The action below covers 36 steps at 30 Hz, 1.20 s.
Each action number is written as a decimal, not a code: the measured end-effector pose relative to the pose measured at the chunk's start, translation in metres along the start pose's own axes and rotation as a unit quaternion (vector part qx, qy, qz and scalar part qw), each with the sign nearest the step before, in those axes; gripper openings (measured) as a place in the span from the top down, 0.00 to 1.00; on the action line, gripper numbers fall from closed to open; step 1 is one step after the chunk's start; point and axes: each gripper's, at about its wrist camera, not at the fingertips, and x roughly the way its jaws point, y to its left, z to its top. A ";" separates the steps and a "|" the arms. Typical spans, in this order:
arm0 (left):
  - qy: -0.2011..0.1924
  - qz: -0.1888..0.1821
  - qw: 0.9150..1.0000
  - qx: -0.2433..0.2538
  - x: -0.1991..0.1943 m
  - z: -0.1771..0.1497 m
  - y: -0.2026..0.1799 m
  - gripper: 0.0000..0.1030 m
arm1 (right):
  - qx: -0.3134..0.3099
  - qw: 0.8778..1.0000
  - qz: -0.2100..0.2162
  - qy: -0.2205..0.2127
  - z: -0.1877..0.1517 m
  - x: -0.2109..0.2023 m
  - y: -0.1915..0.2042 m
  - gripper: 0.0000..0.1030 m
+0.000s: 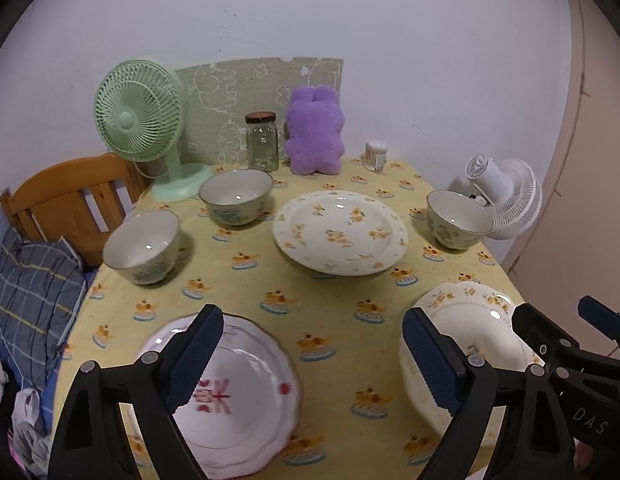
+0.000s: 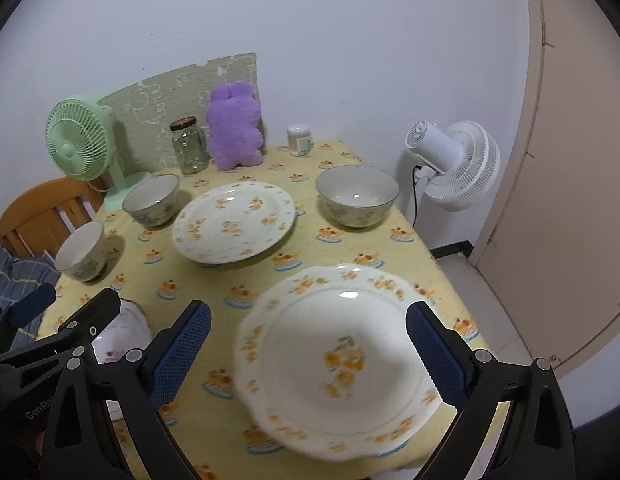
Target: Organize plates and bowls
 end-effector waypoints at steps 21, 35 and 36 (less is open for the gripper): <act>0.122 0.020 0.992 -0.003 0.092 -0.040 -0.107 0.22 | -0.005 0.992 0.012 0.124 -0.021 0.101 -0.102 0.14; 0.169 0.010 0.985 -0.004 0.122 -0.056 -0.114 0.32 | 0.007 0.982 0.027 0.187 -0.038 0.138 -0.107 0.39; 0.171 0.011 0.985 -0.003 0.122 -0.056 -0.115 0.32 | 0.006 0.982 0.029 0.188 -0.038 0.139 -0.106 0.39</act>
